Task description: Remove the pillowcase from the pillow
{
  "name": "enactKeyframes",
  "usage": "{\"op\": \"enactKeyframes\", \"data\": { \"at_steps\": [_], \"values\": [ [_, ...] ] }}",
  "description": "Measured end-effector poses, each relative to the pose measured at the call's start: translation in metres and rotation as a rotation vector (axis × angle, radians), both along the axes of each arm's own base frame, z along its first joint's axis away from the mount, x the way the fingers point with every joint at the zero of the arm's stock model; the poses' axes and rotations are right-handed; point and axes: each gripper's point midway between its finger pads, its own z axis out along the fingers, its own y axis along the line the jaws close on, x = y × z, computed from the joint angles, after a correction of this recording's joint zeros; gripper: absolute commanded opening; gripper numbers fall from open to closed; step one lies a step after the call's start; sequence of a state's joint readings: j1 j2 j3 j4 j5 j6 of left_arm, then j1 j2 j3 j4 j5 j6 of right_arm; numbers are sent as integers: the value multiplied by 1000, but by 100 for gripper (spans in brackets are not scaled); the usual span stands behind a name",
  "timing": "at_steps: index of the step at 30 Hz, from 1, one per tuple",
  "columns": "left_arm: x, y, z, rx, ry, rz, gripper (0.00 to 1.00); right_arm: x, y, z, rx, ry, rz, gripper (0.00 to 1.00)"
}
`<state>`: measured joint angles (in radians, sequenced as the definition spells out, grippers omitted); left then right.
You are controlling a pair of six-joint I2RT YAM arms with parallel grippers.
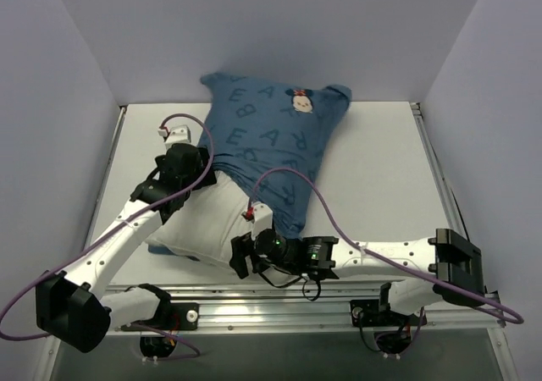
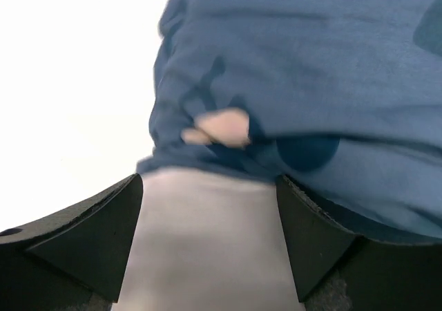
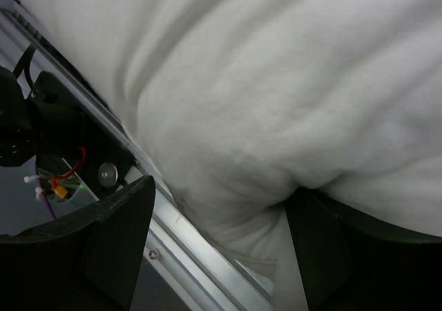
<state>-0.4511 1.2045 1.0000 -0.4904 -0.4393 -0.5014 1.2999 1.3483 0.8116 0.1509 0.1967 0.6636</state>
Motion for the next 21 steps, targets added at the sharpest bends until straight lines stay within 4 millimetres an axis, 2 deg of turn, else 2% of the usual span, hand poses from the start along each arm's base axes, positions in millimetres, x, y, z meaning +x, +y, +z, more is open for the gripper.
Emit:
{"op": "enactKeyframes", "data": {
  "at_steps": [2,5,8,12,15,18,21],
  "values": [
    [5,-9,10,-26,-43,-34,90,-7,12,0,-22,11,28,71],
    [18,-20,15,-23,-49,-77,96,-4,21,14,-25,2,38,72],
    [33,-32,26,-14,-46,-116,97,12,23,43,-27,-32,24,72],
    [37,-36,63,-30,-98,-140,95,43,10,82,-15,-96,-45,73],
    [20,-29,90,-48,-116,-144,94,60,-15,102,-31,-145,-115,74],
    [-6,-23,98,-65,-94,-166,94,66,-34,110,-72,-177,-161,74],
    [-38,-21,98,-101,-58,-210,94,67,-46,105,-124,-184,-180,74]
  ]
}}
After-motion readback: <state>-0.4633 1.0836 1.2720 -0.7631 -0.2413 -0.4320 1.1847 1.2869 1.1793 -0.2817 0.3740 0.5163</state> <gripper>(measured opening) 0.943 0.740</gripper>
